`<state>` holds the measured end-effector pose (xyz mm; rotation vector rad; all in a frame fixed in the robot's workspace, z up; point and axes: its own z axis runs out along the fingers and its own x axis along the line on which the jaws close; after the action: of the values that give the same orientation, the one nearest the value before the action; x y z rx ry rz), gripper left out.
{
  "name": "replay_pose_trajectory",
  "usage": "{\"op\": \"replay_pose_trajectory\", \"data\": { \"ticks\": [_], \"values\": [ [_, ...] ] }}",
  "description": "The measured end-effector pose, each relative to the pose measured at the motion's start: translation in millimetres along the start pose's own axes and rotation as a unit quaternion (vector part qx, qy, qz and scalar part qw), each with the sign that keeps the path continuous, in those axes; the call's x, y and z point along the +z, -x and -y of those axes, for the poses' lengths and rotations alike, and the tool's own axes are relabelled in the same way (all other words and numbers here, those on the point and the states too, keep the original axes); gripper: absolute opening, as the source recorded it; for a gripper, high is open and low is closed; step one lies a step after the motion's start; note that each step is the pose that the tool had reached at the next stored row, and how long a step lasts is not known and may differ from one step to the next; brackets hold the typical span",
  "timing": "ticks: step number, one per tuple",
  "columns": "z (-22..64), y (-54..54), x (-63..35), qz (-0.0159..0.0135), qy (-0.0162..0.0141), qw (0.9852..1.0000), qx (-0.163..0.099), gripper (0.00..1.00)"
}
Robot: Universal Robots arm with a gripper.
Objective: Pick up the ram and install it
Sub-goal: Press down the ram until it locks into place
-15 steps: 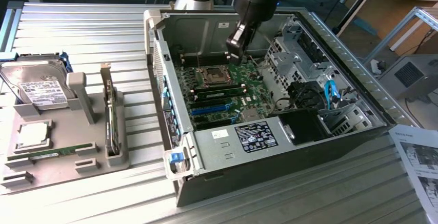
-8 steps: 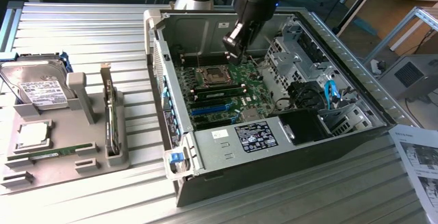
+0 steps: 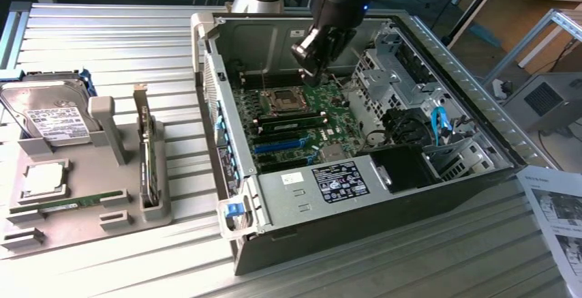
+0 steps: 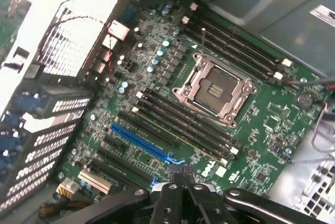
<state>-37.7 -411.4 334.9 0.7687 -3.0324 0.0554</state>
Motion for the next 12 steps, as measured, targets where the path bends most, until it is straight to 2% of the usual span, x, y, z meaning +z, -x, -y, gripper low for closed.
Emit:
{"op": "replay_pose_trajectory", "data": {
  "ticks": [2,4,5,7,8,9,10,11,12],
  "values": [
    [0.0,0.0,0.0,-0.0007,0.0019,0.9992,0.04,0.11],
    [0.0,0.0,0.0,-0.0012,0.0029,0.9978,0.066,0.11],
    [0.0,0.0,0.0,-0.0016,0.0033,0.9968,0.08,0.11],
    [0.0,0.0,0.0,-0.0025,0.0044,0.9933,0.115,0.11],
    [0.0,0.0,0.0,-0.0032,0.005,0.99,0.141,0.11],
    [0.0,0.0,0.0,-0.0041,0.0059,0.9846,0.175,0.11],
    [0.0,0.0,0.0,-0.0046,0.0063,0.9814,0.192,0.11],
    [0.0,0.0,0.0,-0.0052,0.0069,0.9765,0.215,0.11],
    [0.0,0.0,0.0,-0.0059,0.008,0.9696,0.245,0.11]
  ]
}}
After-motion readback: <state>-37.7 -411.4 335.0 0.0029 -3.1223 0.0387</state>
